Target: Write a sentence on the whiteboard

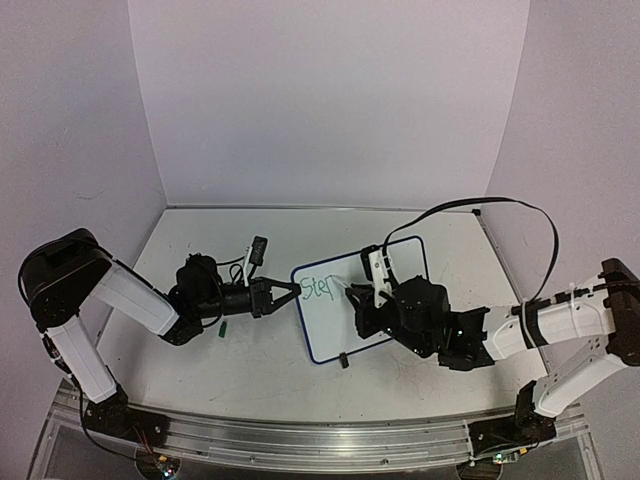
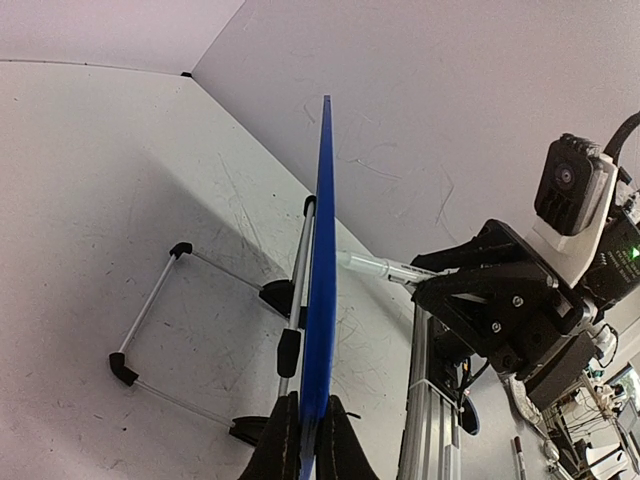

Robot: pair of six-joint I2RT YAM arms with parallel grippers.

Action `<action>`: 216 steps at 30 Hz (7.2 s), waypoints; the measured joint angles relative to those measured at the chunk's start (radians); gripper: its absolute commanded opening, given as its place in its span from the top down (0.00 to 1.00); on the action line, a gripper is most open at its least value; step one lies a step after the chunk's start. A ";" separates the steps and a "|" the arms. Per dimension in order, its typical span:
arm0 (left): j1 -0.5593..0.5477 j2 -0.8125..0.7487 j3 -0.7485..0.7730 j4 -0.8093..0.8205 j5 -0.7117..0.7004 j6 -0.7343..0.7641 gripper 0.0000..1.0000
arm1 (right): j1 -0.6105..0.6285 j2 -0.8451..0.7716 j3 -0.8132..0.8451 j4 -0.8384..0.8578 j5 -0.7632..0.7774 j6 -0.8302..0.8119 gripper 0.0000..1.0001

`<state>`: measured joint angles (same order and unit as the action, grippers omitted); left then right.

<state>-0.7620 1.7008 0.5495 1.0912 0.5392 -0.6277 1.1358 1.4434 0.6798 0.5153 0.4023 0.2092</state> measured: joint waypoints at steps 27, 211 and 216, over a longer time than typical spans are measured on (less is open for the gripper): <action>0.000 -0.002 0.000 -0.002 0.002 0.000 1.00 | 0.012 -0.018 -0.033 -0.024 -0.031 0.028 1.00; -0.069 -0.013 0.020 -0.153 -0.105 0.130 1.00 | -0.028 -0.069 -0.034 -0.031 0.052 -0.120 1.00; -0.069 -0.013 0.020 -0.153 -0.105 0.130 1.00 | -0.026 -0.075 -0.034 -0.038 0.054 -0.111 1.00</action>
<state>-0.8314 1.6882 0.5699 0.9379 0.4347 -0.4976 1.1095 1.3685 0.6455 0.4776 0.4565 0.0980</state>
